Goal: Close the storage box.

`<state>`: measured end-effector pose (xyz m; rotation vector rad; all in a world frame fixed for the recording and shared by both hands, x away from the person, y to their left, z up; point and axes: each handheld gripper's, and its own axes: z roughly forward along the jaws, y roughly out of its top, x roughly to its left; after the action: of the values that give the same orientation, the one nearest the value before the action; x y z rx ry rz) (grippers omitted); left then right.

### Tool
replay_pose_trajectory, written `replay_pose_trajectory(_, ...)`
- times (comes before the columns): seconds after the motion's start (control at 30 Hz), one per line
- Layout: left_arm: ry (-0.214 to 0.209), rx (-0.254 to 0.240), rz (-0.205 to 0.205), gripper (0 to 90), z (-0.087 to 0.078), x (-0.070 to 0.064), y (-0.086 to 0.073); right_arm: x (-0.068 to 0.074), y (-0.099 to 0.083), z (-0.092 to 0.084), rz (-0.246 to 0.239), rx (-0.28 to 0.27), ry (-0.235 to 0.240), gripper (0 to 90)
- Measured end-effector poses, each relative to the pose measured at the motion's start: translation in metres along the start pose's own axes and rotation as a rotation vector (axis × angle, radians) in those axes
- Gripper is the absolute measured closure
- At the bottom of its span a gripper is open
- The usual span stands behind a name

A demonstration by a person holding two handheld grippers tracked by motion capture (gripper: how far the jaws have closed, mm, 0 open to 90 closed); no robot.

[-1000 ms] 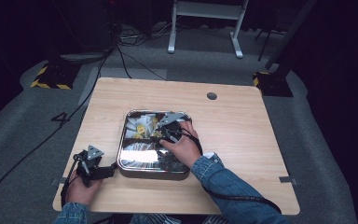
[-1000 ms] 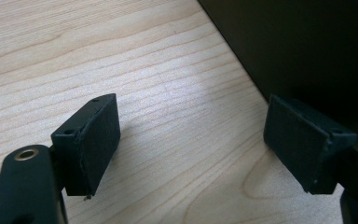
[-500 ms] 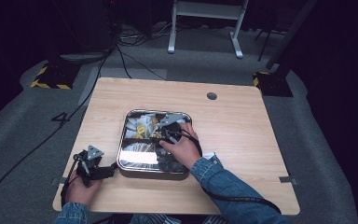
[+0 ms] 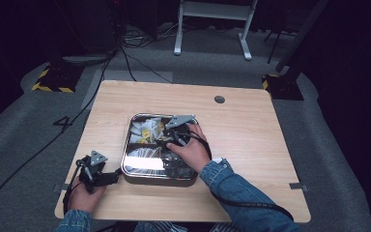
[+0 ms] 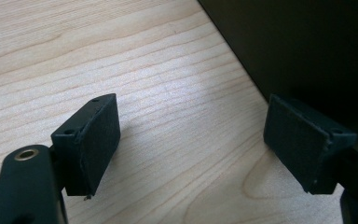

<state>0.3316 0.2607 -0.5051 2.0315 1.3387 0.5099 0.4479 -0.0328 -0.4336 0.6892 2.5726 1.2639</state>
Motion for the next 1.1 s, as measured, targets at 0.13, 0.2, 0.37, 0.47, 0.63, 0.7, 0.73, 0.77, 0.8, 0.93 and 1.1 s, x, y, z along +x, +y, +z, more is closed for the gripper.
replay_pose_trajectory(0.13,0.000,0.000,0.001,19.1,0.000,0.000,0.000,-0.002,0.003,-0.007,-0.009,-0.010,0.009,46.0)
replay_pose_trajectory(0.2,0.001,0.000,0.001,19.1,0.000,0.000,0.000,-0.005,0.005,-0.015,-0.013,-0.023,0.005,46.0)
replay_pose_trajectory(0.37,-0.002,0.000,0.001,19.1,-0.001,-0.001,-0.001,-0.012,0.013,-0.038,-0.013,-0.061,0.005,45.5)
replay_pose_trajectory(0.47,-0.001,0.000,-0.001,19.1,-0.002,-0.001,-0.002,-0.015,0.016,-0.052,-0.022,-0.074,0.002,45.5)
replay_pose_trajectory(0.63,-0.006,0.000,0.005,19.1,-0.002,-0.001,-0.003,-0.019,0.016,-0.072,-0.021,-0.090,0.010,45.5)
replay_pose_trajectory(0.7,-0.006,0.000,0.005,19.0,-0.002,-0.001,-0.003,-0.020,0.015,-0.079,-0.022,-0.095,0.009,45.4)
replay_pose_trajectory(0.73,-0.006,0.000,0.005,19.0,-0.002,-0.001,-0.003,-0.021,0.014,-0.083,-0.023,-0.095,0.011,45.4)
replay_pose_trajectory(0.77,-0.006,0.000,0.005,19.1,-0.002,-0.001,-0.003,-0.022,0.014,-0.087,-0.019,-0.096,0.011,45.4)
replay_pose_trajectory(0.8,-0.006,0.000,0.005,19.0,-0.002,-0.001,-0.003,-0.022,0.013,-0.089,-0.018,-0.096,0.007,45.3)
replay_pose_trajectory(0.93,-0.006,0.000,0.005,19.0,-0.002,-0.001,-0.003,-0.028,0.007,-0.104,-0.008,-0.103,-0.003,45.2)
replay_pose_trajectory(1.1,-0.006,0.000,0.006,19.0,-0.002,-0.001,-0.003,-0.035,-0.002,-0.122,0.011,-0.115,-0.016,45.0)
